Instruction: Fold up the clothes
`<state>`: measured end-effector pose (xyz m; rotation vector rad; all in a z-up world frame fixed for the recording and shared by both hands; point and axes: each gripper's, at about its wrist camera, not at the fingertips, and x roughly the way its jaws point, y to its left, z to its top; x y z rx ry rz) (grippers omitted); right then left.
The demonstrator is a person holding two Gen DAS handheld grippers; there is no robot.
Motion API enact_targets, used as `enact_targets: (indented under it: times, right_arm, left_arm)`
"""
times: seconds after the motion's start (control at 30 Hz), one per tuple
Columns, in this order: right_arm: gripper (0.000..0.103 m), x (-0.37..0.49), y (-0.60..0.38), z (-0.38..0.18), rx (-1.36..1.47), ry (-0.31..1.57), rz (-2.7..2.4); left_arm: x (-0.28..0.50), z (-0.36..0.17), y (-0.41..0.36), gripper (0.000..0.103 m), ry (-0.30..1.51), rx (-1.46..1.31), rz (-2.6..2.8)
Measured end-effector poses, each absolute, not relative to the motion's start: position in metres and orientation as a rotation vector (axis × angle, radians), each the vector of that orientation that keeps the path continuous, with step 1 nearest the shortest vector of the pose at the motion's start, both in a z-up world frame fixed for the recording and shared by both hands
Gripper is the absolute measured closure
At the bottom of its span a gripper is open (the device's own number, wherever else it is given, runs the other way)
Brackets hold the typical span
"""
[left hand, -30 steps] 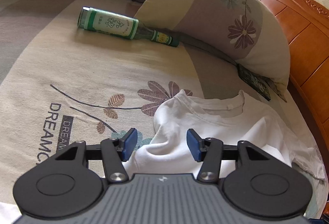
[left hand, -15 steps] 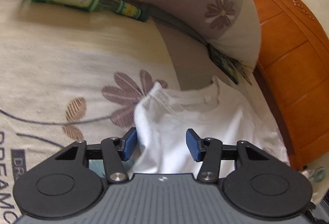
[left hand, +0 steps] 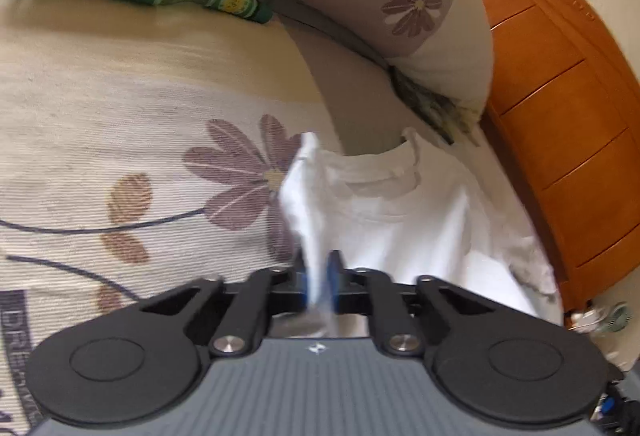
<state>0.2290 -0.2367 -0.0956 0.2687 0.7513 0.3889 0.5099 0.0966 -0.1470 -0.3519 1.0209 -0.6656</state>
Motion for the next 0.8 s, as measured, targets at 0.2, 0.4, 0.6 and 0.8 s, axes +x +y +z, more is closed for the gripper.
enact_targets:
  times: [0.2, 0.4, 0.6, 0.8]
  right_arm:
    - [0.0, 0.228, -0.241, -0.1, 0.279, 0.757, 0.371]
    - [0.0, 0.224, -0.254, -0.097, 0.271, 0.726, 0.326]
    - [0.0, 0.224, -0.262, -0.105, 0.308, 0.735, 0.307]
    - [0.0, 0.22, -0.263, -0.103, 0.289, 0.731, 0.296]
  left_arm:
    - [0.523, -0.127, 0.068, 0.1, 0.947, -0.13, -0.53]
    - [0.552, -0.108, 0.067, 0.1, 0.89, -0.092, -0.404]
    - [0.569, -0.117, 0.07, 0.095, 0.939, -0.108, -0.329]
    - [0.554, -0.103, 0.072, 0.09, 0.888, -0.062, -0.297]
